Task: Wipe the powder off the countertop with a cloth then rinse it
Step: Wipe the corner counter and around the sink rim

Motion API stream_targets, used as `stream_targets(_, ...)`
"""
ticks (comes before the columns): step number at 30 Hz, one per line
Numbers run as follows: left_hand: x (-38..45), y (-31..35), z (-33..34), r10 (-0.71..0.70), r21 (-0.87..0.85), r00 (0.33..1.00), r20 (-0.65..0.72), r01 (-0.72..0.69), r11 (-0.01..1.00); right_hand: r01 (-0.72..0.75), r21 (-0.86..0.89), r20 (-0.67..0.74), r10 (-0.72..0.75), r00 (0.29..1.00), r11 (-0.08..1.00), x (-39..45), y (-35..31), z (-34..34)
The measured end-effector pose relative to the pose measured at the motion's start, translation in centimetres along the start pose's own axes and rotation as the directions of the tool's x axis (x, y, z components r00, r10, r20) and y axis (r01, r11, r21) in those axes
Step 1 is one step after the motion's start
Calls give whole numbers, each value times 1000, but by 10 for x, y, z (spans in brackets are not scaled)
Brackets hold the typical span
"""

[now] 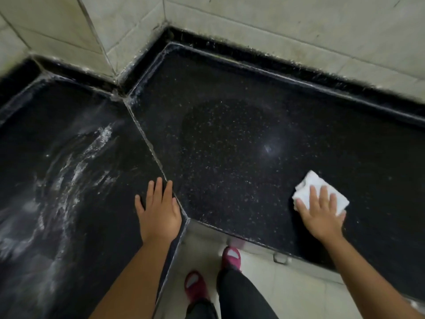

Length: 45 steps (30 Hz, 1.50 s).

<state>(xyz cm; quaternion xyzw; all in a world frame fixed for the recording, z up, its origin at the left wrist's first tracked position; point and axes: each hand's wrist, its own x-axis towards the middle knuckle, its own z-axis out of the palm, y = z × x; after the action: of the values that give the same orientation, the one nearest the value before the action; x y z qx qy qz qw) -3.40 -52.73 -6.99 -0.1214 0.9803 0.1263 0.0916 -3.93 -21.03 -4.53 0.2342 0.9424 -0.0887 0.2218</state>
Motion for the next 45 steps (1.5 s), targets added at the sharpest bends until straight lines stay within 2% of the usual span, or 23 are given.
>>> stream_targets(2,-1,-1,1,1,-7,1000,6,-1,1000,22,0,0,-22,1000,1000,17,-42,-4)
stream_targets(5,0,-2,2,6,-26,1000,-5,-6,1000,170,-46,5,-170,985,984,23,-105,4)
stream_targets(7,1,-1,2,7,-39,1000,-6,-8,999,323,-107,25,-322,946,940,10,-142,16)
stream_targets(9,1,0,0,2,-40,1000,-6,-2,999,486,-157,34,-487,872,859,-14,-162,38)
stream_targets(11,1,0,1,-3,-32,1000,-10,3,999,546,-212,34,-552,833,811,-37,-159,52)
stream_targets(14,1,0,-1,3,-48,1000,-1,-3,999,540,-176,11,-547,837,823,-56,-112,73)
stream_targets(16,1,0,-4,7,-55,1000,14,-6,998,475,-166,41,-476,879,864,-67,-64,71)
stream_targets(19,1,0,-9,-23,-115,1000,13,24,993,291,-190,23,-292,956,938,-66,-3,53)
stream_targets(21,6,7,-13,-55,-178,998,5,55,982,114,-78,26,-112,993,990,-53,26,34)
stream_targets(24,14,28,-18,3,-205,1000,-11,-5,979,-88,140,-56,96,994,986,-15,38,5)
stream_targets(26,22,41,-19,57,-199,998,-28,-62,978,-159,192,-107,182,977,968,22,29,-14)
stream_targets(28,28,49,-17,71,-173,997,-19,-73,982,-158,182,-120,181,976,970,60,9,-32)
stream_targets(30,30,50,-11,61,-99,998,22,-59,993,-101,138,-104,116,988,985,88,-21,-40)
stream_targets(32,32,50,-3,44,-18,998,43,-44,999,17,66,-89,-11,996,998,108,-57,-41)
stream_targets(34,32,51,3,42,-10,999,7,-42,999,162,7,-74,-161,984,987,121,-100,-40)
stream_targets(37,34,50,9,38,-20,999,-9,-38,999,382,-62,4,-383,924,922,118,-167,-34)
stream_targets(40,36,47,13,35,-13,999,-34,-35,999,629,-157,107,-620,777,762,85,-210,-11)
stream_targets(42,35,47,14,33,-17,998,-45,-34,999,751,-179,157,-735,660,636,60,-204,7)
stream_targets(45,35,45,8,31,-30,999,24,-30,999,843,-215,49,-857,513,493,30,-139,32)
